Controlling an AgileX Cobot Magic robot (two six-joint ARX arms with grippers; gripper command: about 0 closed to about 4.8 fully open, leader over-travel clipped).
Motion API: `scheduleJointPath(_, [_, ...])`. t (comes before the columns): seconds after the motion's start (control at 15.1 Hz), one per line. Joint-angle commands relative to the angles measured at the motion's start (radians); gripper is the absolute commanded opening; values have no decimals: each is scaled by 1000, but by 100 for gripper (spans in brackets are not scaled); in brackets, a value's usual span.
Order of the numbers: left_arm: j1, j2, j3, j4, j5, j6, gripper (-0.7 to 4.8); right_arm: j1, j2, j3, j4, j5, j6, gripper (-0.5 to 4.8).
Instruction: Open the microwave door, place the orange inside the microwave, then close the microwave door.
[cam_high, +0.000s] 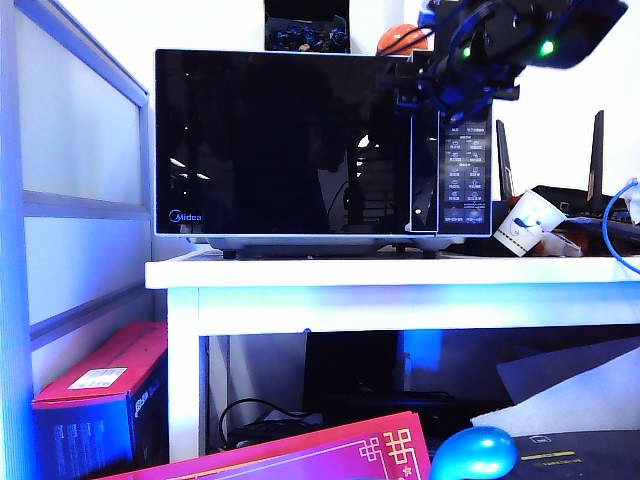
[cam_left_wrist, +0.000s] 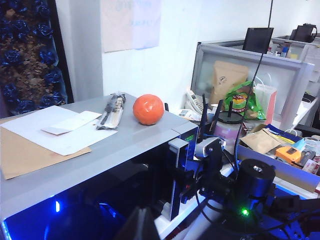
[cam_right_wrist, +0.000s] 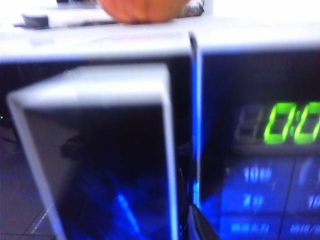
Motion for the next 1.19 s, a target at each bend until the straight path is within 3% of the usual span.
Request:
scheduleJointPath(0.07, [1, -2, 5, 5, 6, 1, -5, 2, -16, 5, -5, 5, -14, 252])
scheduleJointPath(0.46, [1, -2, 5, 4, 7, 1, -5, 8, -55, 5, -98, 3, -14, 252])
scheduleJointPath(0.92, [1, -2, 5, -11, 7, 0, -5, 6, -48, 5, -89, 9, -18, 244])
scheduleJointPath(0.99, [1, -2, 5, -18, 7, 1, -5, 6, -48, 5, -89, 8, -30, 142])
scheduleJointPath(1.06, [1, -2, 5, -24, 7, 1, -5, 6, -48, 5, -89, 8, -51, 93])
scheduleJointPath(1.19, [1, -2, 5, -26, 7, 0, -5, 6, -48, 5, -90, 3, -52, 95])
